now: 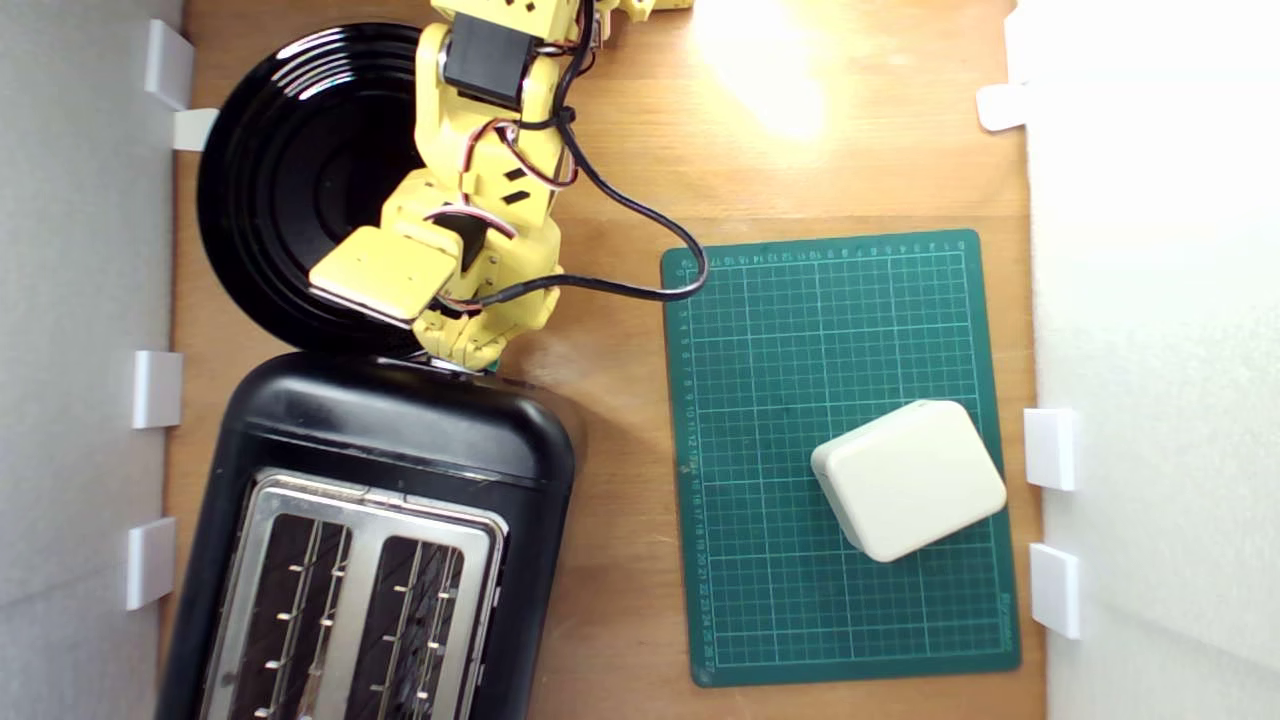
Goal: Start toaster
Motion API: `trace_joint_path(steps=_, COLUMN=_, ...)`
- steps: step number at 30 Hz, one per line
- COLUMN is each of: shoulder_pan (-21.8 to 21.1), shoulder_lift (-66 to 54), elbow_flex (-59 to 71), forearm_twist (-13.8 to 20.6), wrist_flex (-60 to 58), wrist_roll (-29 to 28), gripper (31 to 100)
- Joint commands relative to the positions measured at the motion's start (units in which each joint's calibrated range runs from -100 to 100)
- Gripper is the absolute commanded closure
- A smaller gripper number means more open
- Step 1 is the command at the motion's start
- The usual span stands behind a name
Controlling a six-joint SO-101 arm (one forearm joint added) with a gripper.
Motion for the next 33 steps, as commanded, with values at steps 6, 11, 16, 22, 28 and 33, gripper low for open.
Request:
trace_joint_path(steps=6, shoulder_pan=-1.89, shoulder_lift=-1.94, elbow_flex=-2.75, forearm_twist=-0.90, wrist_flex=2.69, wrist_roll=-0.37, gripper=98.9)
trace_joint_path(steps=11, shoulder_pan=-1.57, shoulder_lift=-4.44, elbow_flex=-3.93, forearm_twist=-1.37, wrist_flex=2.69, wrist_roll=-0.32, gripper=98.9)
trace_joint_path(steps=16, shoulder_pan=-1.65, shoulder_lift=-7.61, elbow_flex=-4.39, forearm_twist=-1.37, wrist_flex=2.69, wrist_roll=-0.21, gripper=98.9)
trace_joint_path(steps=22, shoulder_pan=-1.57, shoulder_lift=-12.27, elbow_flex=-4.48, forearm_twist=-1.47, wrist_flex=2.69, wrist_roll=-0.11, gripper=98.9)
trace_joint_path(steps=28, shoulder_pan=-1.41, shoulder_lift=-20.76, elbow_flex=-4.39, forearm_twist=-1.00, wrist_flex=2.77, wrist_roll=0.00, gripper=98.9)
trace_joint_path(steps=33, shoulder_pan=-1.81, shoulder_lift=-29.84, elbow_flex=-1.66, forearm_twist=-0.53, wrist_flex=2.77, wrist_roll=0.05, gripper=98.9)
